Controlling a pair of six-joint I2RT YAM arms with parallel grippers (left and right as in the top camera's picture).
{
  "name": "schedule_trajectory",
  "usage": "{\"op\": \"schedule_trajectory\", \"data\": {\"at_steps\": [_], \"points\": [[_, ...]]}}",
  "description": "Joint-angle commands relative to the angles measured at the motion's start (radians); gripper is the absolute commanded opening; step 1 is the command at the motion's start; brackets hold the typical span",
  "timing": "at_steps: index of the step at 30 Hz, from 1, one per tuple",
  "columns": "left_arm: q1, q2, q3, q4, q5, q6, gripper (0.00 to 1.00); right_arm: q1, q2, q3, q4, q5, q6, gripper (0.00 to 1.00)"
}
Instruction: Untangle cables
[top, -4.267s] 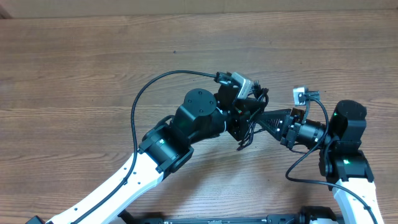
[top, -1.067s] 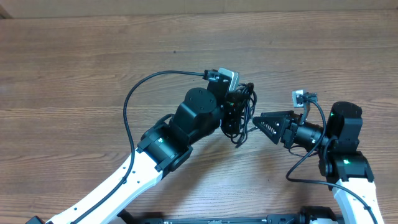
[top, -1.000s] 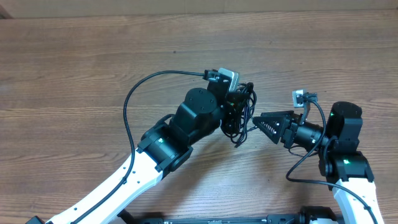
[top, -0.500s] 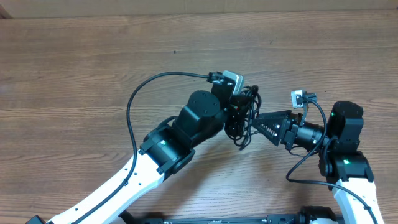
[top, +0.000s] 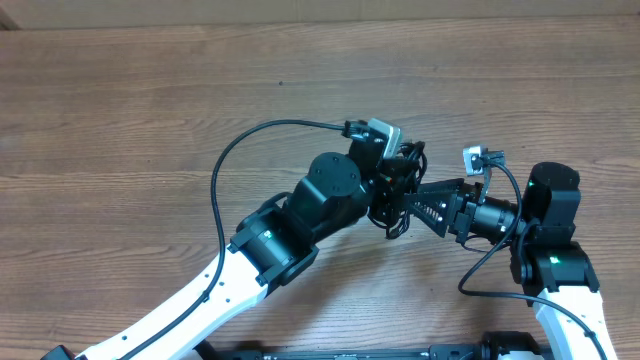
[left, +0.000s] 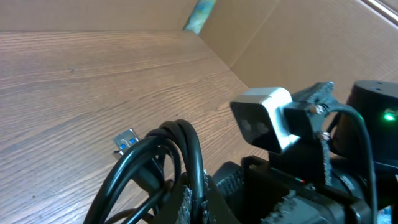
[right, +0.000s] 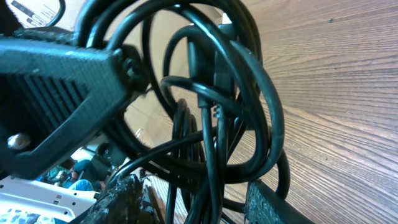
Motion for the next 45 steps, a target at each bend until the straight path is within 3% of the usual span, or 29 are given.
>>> {"op": "schedule_trajectory", "data": {"at_steps": [1, 7, 15, 24, 37, 45], "points": [[-0.025, -0.003, 0.023, 0.011, 0.026, -0.014, 0.04, 0.005, -0.003, 0.019, 0.02, 0.002, -0.013, 0.47], [-0.034, 0.007, 0.023, 0.011, 0.025, -0.014, 0.04, 0.005, -0.003, 0.019, 0.024, -0.002, -0.013, 0.22], [-0.035, 0.036, 0.023, 0.024, 0.049, -0.037, 0.04, 0.005, -0.003, 0.019, 0.024, -0.002, -0.013, 0.04], [-0.033, 0.037, 0.023, 0.05, 0.008, -0.035, 0.04, 0.005, -0.003, 0.019, 0.009, -0.003, -0.013, 0.04], [-0.021, 0.036, 0.023, 0.031, -0.35, -0.036, 0.04, 0.005, -0.003, 0.019, -0.063, -0.198, -0.139, 0.04], [0.011, 0.036, 0.023, 0.017, -0.364, -0.036, 0.04, 0.005, -0.003, 0.019, -0.063, -0.338, -0.236, 0.04]]}}
